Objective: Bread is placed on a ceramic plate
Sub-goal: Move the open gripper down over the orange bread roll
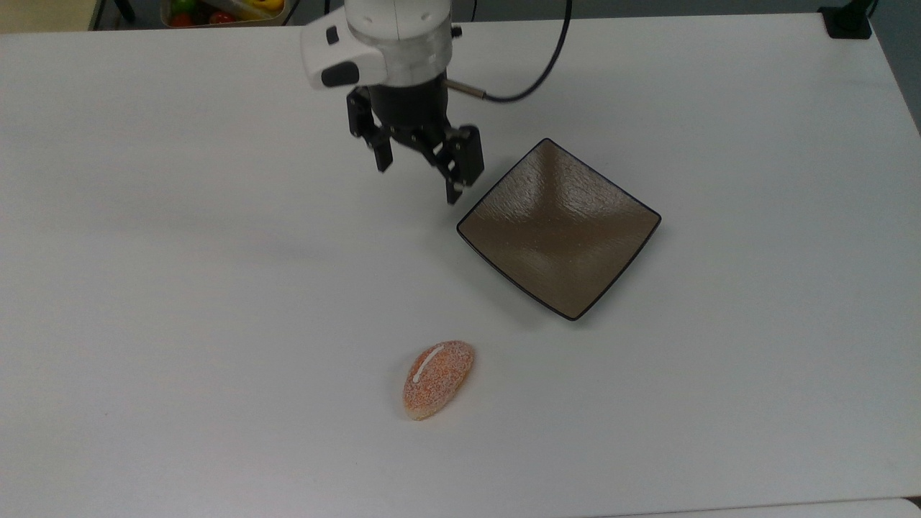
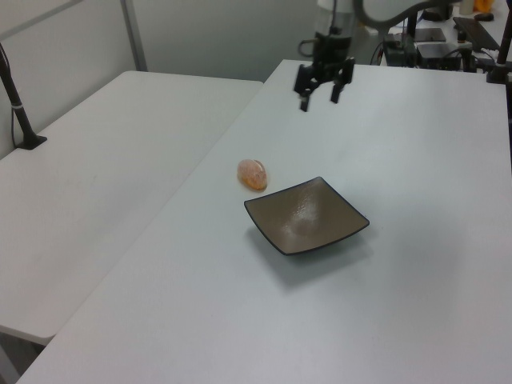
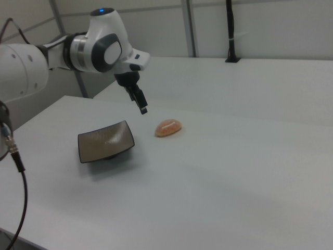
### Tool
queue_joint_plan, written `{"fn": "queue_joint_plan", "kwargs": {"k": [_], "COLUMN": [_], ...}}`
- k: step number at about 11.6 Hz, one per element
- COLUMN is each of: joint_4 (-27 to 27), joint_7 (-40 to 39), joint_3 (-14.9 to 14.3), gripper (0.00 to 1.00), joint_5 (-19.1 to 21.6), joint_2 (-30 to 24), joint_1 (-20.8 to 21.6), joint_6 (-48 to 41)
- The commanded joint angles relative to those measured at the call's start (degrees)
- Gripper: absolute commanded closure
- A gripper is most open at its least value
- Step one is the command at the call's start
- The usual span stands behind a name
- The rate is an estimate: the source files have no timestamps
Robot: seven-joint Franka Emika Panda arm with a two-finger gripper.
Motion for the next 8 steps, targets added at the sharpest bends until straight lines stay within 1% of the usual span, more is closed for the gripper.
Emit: {"fn": "queue_joint_plan", "kwargs": {"k": [1,2,3,5,6,7,8], "joint_4": [6.67,8.78,9.58,9.77,10.46,12.82,14.32], "joint_7": [11.77,15.29,18.54,23.03,25.58,28.91,31.82], "joint_3": [-0.59,-0.5,-0.59,-0.5,-0.5,-0.33,-0.24], "gripper": [0.0,0.0,0.0,0.0,0.0,0.0,0.0], "joint_5": [-5.45,-8.79,-11.43,-16.87,-20.91,-24.95,-27.69], "joint_2": [7.58,10.13,12.07,15.76,18.57,21.73,23.94], "joint_1": [1.56,1.82,2.0,2.87,3.06,3.32,3.67], "joint_6": [6.97,8.46,10.56,16.01,19.17,20.07,20.43]}}
